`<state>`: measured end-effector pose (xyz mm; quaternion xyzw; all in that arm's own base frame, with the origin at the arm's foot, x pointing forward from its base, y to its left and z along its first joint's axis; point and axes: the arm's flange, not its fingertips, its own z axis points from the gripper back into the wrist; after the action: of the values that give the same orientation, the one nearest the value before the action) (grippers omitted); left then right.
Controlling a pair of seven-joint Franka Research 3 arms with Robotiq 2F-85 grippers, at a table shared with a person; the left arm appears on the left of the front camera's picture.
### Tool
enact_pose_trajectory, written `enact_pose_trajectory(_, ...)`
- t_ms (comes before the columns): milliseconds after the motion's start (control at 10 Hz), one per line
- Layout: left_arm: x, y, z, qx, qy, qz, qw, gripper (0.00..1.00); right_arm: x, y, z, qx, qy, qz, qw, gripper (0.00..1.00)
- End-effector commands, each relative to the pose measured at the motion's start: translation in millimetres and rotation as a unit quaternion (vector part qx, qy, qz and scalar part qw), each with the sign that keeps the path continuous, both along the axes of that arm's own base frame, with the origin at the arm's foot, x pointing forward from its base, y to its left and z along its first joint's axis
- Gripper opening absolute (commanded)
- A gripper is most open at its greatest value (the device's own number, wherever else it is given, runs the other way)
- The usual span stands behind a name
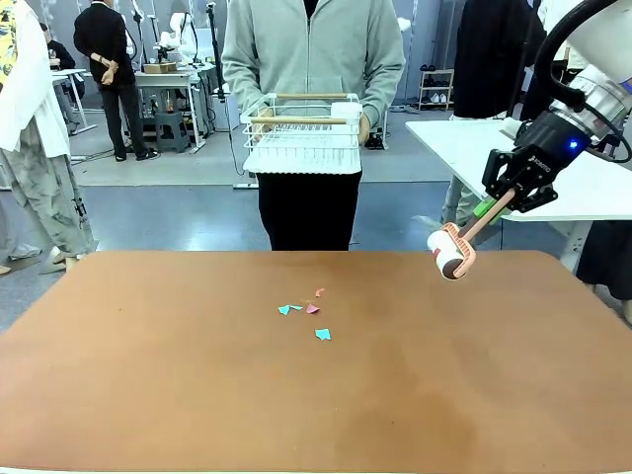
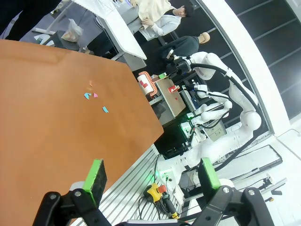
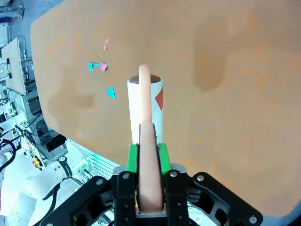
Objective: Clean the table.
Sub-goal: Clean the table with the Lint Roller when the human lifts the Dish drying rack.
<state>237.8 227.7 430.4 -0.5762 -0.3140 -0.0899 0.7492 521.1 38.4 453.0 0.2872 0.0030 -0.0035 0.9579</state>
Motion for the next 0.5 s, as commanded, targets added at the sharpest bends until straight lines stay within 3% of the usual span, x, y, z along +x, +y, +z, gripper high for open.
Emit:
enact_pose_trajectory(0, -4, 1, 1, -0.003, -0.004, -0.001, 1.000, 1.00, 5, 11, -12, -0.005, -0.007, 0.022, 1.000, 0.21)
enact_pose_trajectory(200, -4, 1, 1, -0.003, -0.004, -0.001, 1.000, 1.00, 13, 26, -34, -0.003, 0.007, 0.032, 0.999, 0.21)
enact_pose_trajectory(400, -4, 1, 1, -0.003, -0.004, -0.001, 1.000, 1.00, 12, 43, -53, 0.011, -0.009, 0.027, 1.000, 0.21)
